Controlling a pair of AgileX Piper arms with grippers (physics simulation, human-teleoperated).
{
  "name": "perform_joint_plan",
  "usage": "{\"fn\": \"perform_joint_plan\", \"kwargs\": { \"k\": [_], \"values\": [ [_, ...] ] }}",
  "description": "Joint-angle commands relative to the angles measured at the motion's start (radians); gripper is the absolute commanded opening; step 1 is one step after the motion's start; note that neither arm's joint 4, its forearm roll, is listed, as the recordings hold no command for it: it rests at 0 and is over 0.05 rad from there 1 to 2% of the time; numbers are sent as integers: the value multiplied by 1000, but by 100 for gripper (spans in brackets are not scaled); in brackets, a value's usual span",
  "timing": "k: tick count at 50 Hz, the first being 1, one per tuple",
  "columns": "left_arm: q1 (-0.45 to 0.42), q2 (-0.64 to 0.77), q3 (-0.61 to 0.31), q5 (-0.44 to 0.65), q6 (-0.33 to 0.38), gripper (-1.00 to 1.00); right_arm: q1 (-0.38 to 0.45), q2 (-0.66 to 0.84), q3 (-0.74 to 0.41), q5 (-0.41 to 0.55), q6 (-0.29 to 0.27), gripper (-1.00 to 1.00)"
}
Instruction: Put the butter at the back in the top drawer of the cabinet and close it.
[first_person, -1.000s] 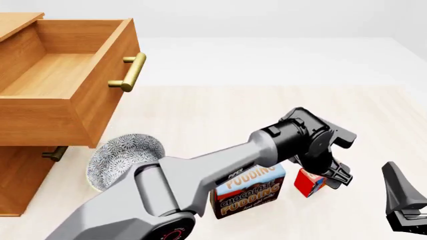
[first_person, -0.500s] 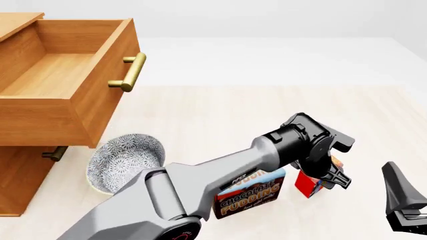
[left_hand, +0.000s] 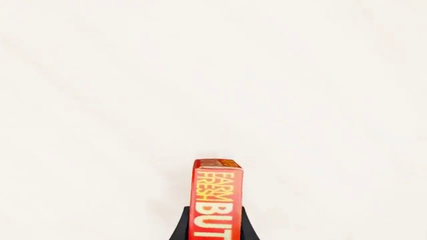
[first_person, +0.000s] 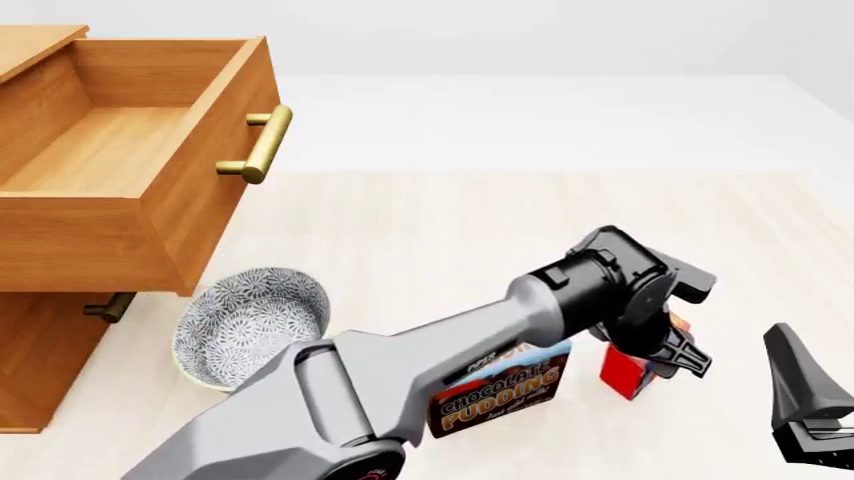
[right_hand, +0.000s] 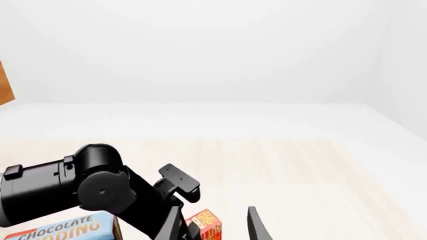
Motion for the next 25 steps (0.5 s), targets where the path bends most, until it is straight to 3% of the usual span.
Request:
{"fn": "perform_joint_plan", "kwargs": {
  "k": [1, 25],
  "values": [
    [-16, -56, 33, -56, 6, -100, 0, 0, 0, 0, 0, 100],
    [-26, -181, 98, -112, 43, -100, 0, 0, 0, 0, 0, 100]
  ]
}}
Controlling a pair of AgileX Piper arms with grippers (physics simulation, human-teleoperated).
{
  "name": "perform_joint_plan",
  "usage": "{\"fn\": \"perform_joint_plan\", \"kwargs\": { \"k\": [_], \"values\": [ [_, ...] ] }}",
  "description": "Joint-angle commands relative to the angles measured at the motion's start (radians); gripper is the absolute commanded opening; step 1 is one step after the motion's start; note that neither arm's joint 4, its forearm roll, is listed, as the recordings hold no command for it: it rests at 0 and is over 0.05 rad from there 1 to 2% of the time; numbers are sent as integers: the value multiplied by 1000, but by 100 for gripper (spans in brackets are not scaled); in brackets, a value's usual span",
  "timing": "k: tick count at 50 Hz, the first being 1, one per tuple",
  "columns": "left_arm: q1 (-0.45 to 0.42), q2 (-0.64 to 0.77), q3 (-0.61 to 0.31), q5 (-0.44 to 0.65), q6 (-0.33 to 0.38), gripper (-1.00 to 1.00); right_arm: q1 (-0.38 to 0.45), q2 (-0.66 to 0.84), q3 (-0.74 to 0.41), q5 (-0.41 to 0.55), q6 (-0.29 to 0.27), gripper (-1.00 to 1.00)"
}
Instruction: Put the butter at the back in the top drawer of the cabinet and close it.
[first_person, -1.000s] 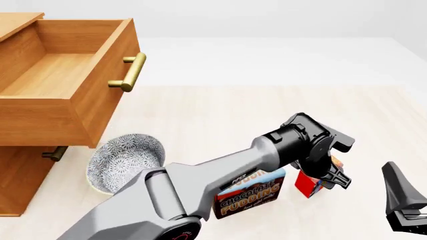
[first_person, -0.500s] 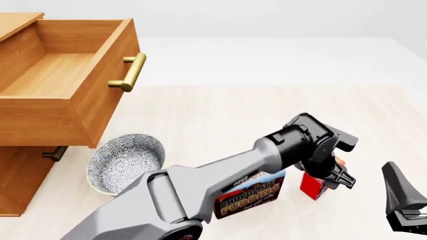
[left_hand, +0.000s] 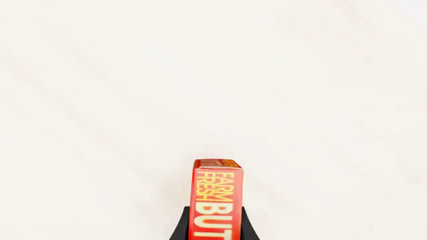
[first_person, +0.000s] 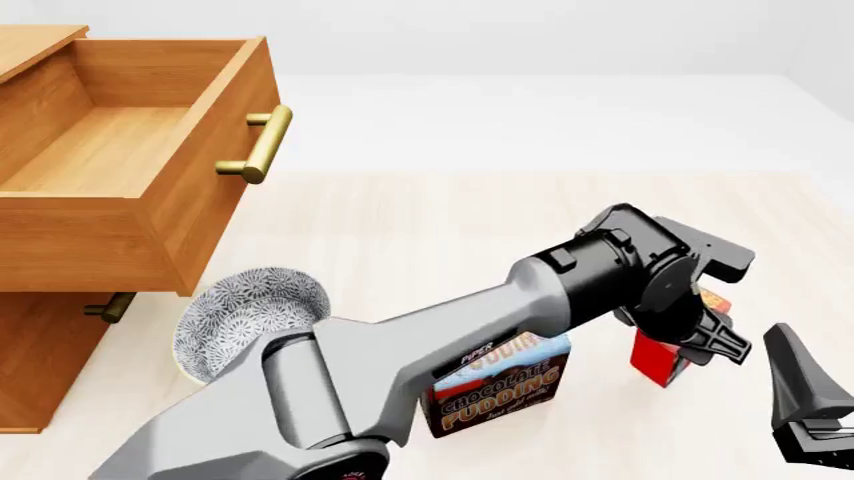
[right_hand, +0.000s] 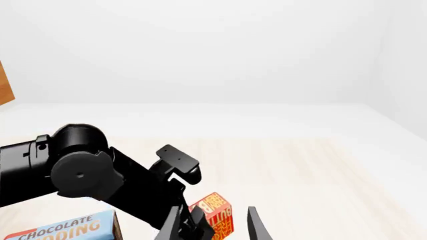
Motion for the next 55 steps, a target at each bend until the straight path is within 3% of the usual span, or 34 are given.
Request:
{"fn": "perform_joint_plan", "kwargs": {
  "k": [1, 19, 25, 55],
  "values": [
    [4, -74, 21, -30, 39, -100, 0, 0, 0, 0, 0, 100],
    [29, -117, -12, 4, 107, -100, 0, 0, 0, 0, 0, 100],
    [19, -117, -49, 31, 93, -100, 0, 0, 0, 0, 0, 100],
    [102, -348, 189, -37, 175, -100, 0, 0, 0, 0, 0, 100]
  ]
}}
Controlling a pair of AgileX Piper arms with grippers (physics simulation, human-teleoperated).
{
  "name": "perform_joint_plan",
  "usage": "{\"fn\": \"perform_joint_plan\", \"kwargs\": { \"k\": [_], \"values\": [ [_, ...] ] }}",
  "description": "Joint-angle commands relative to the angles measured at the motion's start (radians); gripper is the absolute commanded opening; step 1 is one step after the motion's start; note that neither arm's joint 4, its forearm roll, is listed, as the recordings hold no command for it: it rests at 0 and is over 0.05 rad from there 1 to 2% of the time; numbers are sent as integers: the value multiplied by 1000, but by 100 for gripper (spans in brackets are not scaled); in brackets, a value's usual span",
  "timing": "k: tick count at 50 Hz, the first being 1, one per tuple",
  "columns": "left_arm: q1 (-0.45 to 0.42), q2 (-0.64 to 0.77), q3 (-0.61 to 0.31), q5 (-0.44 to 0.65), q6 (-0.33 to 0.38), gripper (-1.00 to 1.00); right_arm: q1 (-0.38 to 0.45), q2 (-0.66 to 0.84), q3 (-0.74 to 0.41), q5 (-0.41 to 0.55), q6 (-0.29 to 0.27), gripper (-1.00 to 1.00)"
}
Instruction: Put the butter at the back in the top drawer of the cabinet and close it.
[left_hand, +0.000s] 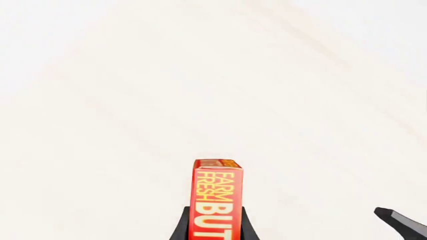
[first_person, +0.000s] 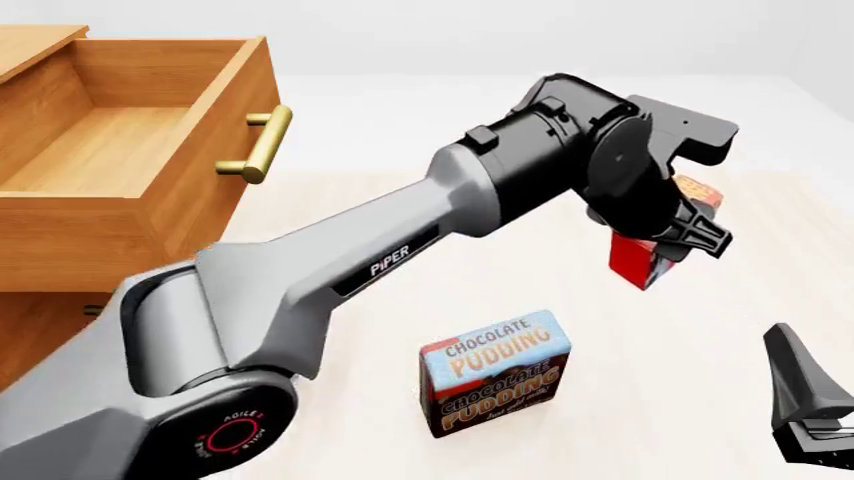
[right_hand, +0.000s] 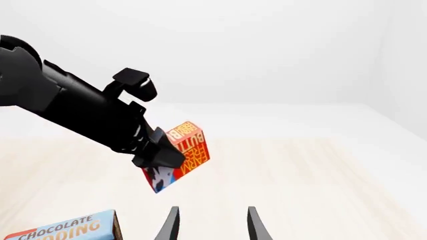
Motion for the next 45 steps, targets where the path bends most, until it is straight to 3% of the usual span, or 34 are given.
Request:
{"fn": "perform_joint_plan", "kwargs": {
  "k": [1, 45],
  "values": [
    [18, -108, 83, -27, 44, -100, 0, 0, 0, 0, 0, 100],
    [117, -378, 308, -41, 100, -100, 0, 0, 0, 0, 0, 100]
  ]
}}
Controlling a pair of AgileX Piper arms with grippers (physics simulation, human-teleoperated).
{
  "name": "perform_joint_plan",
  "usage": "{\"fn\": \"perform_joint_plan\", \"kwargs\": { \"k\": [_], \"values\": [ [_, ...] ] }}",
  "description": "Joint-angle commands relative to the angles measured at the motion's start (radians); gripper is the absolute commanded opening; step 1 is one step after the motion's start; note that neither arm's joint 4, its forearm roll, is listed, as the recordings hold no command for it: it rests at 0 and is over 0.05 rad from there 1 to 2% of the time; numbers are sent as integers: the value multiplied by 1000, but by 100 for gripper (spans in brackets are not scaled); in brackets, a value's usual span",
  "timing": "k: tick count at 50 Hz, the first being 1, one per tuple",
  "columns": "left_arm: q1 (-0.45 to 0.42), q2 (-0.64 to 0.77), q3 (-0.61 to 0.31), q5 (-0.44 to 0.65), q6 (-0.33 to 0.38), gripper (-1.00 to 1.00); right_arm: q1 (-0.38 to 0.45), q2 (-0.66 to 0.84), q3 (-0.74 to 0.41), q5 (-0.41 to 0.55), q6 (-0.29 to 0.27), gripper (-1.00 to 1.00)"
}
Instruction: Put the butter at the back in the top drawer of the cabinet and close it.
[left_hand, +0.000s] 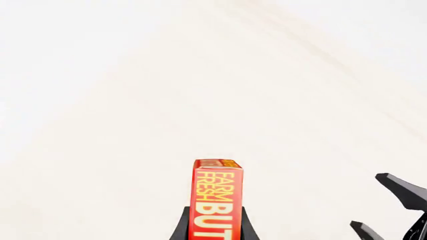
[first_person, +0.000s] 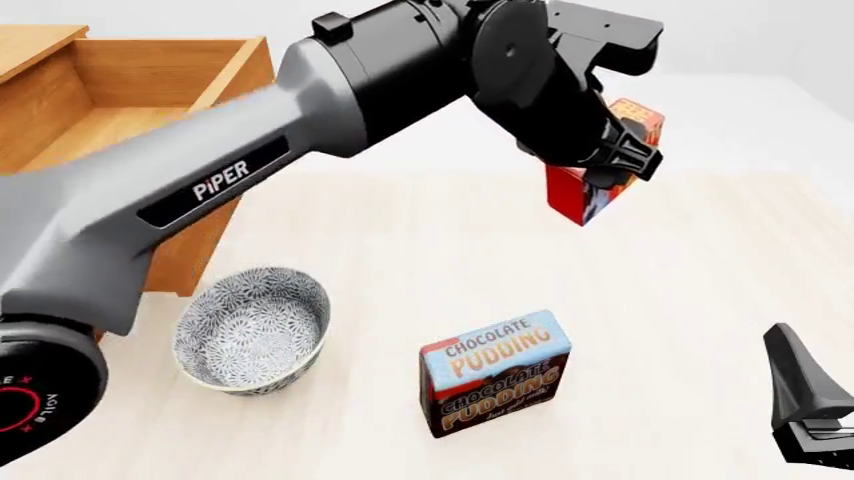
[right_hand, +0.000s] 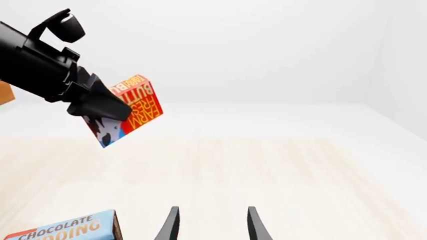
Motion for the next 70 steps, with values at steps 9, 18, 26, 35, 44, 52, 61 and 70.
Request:
{"fn": "perform_joint_plan", "kwargs": {
  "k": [9, 18, 26, 35, 44, 52, 61, 70],
  "values": [
    [63, -162, 90, 2, 54, -100, 0, 0, 0, 0, 0, 100],
    [98, -226, 117, 11, 45, -100, 0, 0, 0, 0, 0, 100],
    [136, -279, 139, 20, 45, -100, 0, 0, 0, 0, 0, 100],
    [183, -330, 175, 31, 50, -100, 0, 0, 0, 0, 0, 100],
    [256, -390, 194, 51, 58, -100, 0, 0, 0, 0, 0, 100],
    [329, -448, 239, 67, 90, -100, 0, 0, 0, 0, 0, 100],
    [403, -504, 255, 94, 104, -100, 0, 0, 0, 0, 0, 100],
    [463, -544, 258, 129, 119, -100, 0, 0, 0, 0, 0, 100]
  ]
}}
